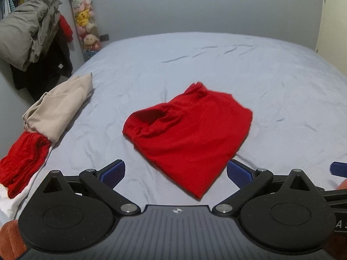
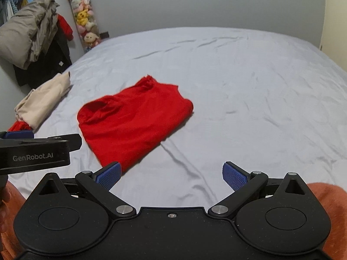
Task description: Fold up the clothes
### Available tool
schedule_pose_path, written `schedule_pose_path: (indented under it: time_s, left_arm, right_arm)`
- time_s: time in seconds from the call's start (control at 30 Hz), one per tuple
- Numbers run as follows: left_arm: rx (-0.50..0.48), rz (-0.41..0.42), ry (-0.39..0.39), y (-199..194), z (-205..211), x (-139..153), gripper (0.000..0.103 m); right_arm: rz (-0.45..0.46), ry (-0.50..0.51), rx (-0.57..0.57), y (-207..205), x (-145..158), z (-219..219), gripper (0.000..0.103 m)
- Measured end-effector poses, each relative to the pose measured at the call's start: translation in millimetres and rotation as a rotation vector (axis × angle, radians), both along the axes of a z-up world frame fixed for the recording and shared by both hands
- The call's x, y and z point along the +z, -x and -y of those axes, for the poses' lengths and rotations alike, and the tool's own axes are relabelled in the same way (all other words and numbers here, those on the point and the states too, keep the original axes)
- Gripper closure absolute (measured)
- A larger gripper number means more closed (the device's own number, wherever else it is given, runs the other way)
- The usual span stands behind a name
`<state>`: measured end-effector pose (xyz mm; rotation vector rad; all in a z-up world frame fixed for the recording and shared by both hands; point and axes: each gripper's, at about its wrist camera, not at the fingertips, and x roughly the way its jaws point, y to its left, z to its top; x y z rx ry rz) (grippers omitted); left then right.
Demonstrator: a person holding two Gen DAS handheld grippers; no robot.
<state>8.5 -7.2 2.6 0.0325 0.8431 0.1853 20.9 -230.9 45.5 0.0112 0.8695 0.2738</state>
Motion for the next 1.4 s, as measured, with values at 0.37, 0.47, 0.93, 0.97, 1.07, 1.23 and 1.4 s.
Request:
schedule_pose_path:
  time_s: [0.37, 0.47, 0.93, 0.97, 1.07, 1.23, 1.4]
  left_arm:
    - [-0.010, -0.046, 0.005, -6, 6, -13, 0.002]
    - [-0.018, -0.055, -0.002, -6, 7, -16, 0.002]
    - [-0.024, -0.060, -0.005, -7, 10, -19, 0.002]
    - [-0.024, -0.060, -0.004, -7, 10, -19, 0.002]
    - [-0.023, -0.060, -0.001, -7, 10, -19, 0.002]
    - [-0.028, -0.058, 0.001, -7, 10, -19, 0.002]
    - [-0.024, -0.059, 0.002, -7, 9, -20, 0.002]
  right_arm:
    - [-0.039, 0.006, -0.010, -7, -11, 2, 0.004]
    - [-0.045, 0.009, -0.009, -8, -13, 1, 0.004]
    - [-0.060, 0.011, -0.004, -5, -18, 0, 0.004]
    - [-0.060, 0.013, -0.003, -5, -18, -1, 0.004]
    - [-0.061, 0.016, -0.001, -4, -19, -2, 0.004]
    - [-0.064, 0.019, 0.002, -3, -21, -3, 0.004]
    - [-0.064, 0.019, 0.006, -1, -21, -4, 0.004]
